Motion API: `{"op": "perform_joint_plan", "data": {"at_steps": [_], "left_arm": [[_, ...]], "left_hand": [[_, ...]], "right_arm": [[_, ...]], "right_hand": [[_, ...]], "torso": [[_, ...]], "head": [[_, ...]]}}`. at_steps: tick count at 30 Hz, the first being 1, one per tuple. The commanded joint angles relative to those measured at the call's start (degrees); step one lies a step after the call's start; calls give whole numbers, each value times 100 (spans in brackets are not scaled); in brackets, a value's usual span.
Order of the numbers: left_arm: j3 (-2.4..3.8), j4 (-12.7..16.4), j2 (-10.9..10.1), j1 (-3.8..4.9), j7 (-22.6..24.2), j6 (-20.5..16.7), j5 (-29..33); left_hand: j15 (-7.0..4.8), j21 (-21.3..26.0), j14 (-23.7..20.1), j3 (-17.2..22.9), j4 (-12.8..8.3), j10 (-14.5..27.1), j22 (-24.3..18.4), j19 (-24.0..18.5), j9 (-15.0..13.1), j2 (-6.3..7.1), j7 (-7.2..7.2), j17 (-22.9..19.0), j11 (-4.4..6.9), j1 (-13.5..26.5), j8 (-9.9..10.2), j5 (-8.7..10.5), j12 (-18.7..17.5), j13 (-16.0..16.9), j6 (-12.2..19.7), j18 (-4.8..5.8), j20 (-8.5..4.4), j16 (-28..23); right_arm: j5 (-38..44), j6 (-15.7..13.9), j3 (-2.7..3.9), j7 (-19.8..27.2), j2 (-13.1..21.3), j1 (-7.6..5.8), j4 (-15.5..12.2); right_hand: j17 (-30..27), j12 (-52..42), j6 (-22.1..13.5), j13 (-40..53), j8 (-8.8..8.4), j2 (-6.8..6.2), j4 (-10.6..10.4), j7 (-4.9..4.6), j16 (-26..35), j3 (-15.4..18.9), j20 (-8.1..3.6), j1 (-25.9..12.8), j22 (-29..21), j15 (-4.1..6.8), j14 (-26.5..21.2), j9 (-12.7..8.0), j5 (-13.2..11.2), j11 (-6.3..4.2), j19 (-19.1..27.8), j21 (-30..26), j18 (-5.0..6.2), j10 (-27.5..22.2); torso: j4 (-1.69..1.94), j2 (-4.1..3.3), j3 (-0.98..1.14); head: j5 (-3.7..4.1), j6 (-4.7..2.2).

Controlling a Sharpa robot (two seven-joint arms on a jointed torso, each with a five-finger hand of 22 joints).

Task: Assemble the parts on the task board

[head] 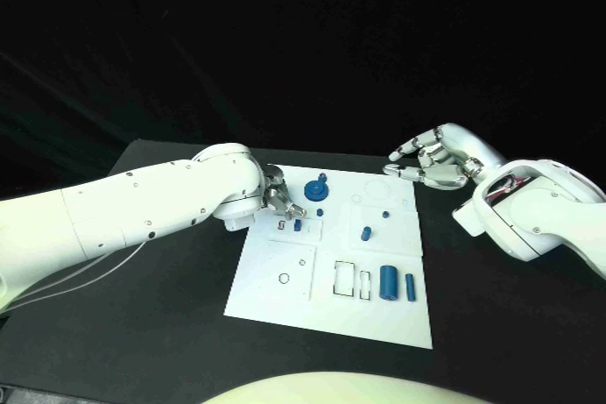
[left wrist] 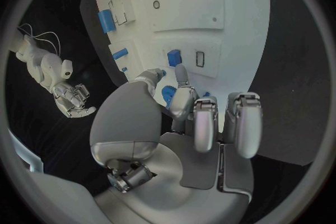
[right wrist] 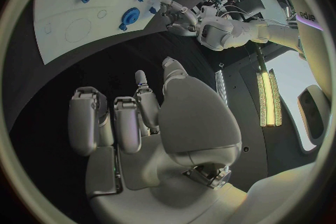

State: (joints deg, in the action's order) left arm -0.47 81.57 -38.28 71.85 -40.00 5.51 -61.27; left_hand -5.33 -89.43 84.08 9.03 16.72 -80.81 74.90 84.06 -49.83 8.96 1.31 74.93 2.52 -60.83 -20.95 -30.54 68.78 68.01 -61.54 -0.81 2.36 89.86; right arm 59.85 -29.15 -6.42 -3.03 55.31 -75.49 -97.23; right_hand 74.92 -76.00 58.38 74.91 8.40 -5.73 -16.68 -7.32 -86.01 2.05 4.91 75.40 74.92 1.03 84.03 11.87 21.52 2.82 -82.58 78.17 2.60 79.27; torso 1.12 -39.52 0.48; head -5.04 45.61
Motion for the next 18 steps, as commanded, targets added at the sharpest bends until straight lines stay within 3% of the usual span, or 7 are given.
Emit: {"op": "perform_joint_plan", "data": {"at_steps": [1,6,11,18], "left_arm": [[48,21,-69,44,-31,-117,241],[96,-89,-156,244,19,67,289],[108,-324,-115,414,34,144,183],[108,-767,99,486,43,155,-51]], "left_hand": [[14,106,592,-31,-26,153,1182,327,54,-35,46,1507,-36,-217,123,-36,-199,-188,188,-7,-5,14],[124,241,592,-42,-5,392,940,130,303,-48,184,1507,-160,-567,397,-37,-519,-505,363,-70,7,14],[167,280,592,-90,5,517,879,82,437,-45,248,1507,-208,-600,517,-36,-688,-670,416,-85,27,14],[177,285,592,-105,10,526,872,77,477,-66,259,1507,-219,-587,546,-36,-699,-687,416,-87,33,14]], "right_arm": [[30,45,-3,47,-1,8,9],[28,41,-5,35,4,10,32],[28,34,-6,25,-3,11,52],[28,35,-7,17,-20,11,51]], "right_hand": [[795,20,-44,68,22,-19,7,0,23,34,11,-53,716,23,416,7,26,-11,46,-38,56,-31],[789,26,-48,63,24,-16,9,-1,27,39,11,-62,711,23,414,8,42,-11,51,-48,58,-36],[789,26,-48,63,24,-16,9,-1,27,39,11,-62,711,23,414,8,42,-11,51,-48,58,-36],[786,22,-48,66,26,-11,10,0,29,39,11,-65,716,23,413,8,53,-11,47,-42,57,-33]], "torso": [[3,7,3],[11,0,3],[7,-2,7],[3,-17,1]], "head": [[12,-24],[36,-65],[15,-99],[-1,-129]]}}
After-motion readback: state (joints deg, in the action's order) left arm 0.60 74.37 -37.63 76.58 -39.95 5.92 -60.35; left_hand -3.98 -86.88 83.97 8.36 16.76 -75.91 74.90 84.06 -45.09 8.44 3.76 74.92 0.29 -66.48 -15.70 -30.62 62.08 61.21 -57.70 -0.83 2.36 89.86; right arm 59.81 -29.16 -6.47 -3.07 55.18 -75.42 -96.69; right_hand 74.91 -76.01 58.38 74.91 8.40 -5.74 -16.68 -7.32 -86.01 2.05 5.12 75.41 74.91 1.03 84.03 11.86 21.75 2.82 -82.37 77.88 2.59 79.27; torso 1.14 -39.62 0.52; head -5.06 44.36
